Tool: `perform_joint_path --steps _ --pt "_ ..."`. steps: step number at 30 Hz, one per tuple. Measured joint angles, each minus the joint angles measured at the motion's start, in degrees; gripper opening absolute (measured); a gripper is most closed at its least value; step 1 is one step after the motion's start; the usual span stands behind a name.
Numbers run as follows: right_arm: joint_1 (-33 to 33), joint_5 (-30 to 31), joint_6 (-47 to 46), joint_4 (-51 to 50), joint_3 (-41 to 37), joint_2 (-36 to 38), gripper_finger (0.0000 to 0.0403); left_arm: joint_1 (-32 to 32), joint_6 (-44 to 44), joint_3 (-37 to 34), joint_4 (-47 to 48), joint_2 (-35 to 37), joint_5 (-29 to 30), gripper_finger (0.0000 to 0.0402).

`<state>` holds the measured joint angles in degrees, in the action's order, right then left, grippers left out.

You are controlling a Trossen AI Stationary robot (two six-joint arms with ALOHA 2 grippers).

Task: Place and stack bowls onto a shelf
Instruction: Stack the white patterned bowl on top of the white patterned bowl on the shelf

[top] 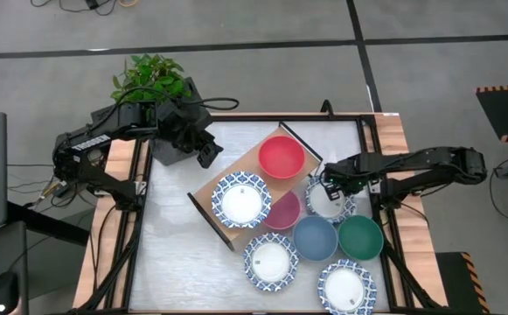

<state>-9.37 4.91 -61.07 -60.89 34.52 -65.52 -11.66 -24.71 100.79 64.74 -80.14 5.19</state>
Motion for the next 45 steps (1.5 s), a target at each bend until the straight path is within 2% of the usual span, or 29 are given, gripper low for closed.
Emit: perform_joint_path --steps 8,37,45 --pt "0.0 -0.2 -0.2 -2.8 3.1 0.0 0.0033 0.0 0.0 0.0 0.0 0.0 0.0 0.0229" --pt "0.0 4.9 0.0 -28.6 21.1 0.0 0.0027 0.0 -1.0 0.0 0.0 0.0 0.2 0.0229" --pt "-0.7 7.5 0.2 -29.2 26.2 0.7 0.0027 0.0 -2.5 0.0 -0.6 0.0 0.2 0.0229"
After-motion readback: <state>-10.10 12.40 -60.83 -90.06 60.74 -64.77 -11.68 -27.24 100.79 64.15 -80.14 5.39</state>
